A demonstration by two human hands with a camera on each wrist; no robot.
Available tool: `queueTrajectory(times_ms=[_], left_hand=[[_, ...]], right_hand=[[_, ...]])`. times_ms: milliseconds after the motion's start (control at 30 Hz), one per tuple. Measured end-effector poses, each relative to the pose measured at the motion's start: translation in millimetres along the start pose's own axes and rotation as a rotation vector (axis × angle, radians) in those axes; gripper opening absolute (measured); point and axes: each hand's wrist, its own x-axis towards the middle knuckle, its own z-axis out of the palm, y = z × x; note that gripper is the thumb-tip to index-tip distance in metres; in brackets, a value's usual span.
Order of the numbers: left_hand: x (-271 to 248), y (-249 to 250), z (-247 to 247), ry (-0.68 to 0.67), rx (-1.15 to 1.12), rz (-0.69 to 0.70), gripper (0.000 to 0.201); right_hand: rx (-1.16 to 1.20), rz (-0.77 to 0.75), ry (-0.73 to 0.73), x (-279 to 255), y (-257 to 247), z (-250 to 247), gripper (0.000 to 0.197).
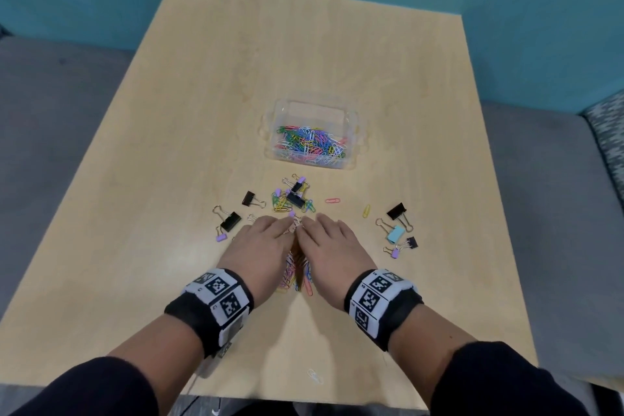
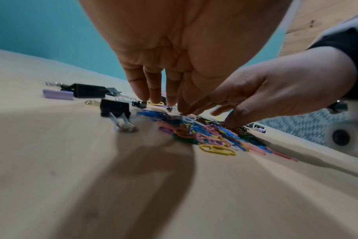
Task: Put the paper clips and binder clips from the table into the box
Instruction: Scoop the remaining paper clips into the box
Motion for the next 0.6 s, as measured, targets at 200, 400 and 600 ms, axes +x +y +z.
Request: queueTrajectory(times_ms=[200,400,600], left_hand=[[5,-7,-1,-0.007,-0.009,0.035,0.047],[2,-12,-8,0.045,-0.029,0.04,0.023],[-13,-28,-4,0.075,-0.048,0.008,0.028]], right_hand=[[-0.043,-0.014,-0.006,1,-2,2,0.068],[-0.133,-0.051,-0.033,-7,-1,2,0.064],[-0.068,-0.026,0.006,-12,12,0,0.063]])
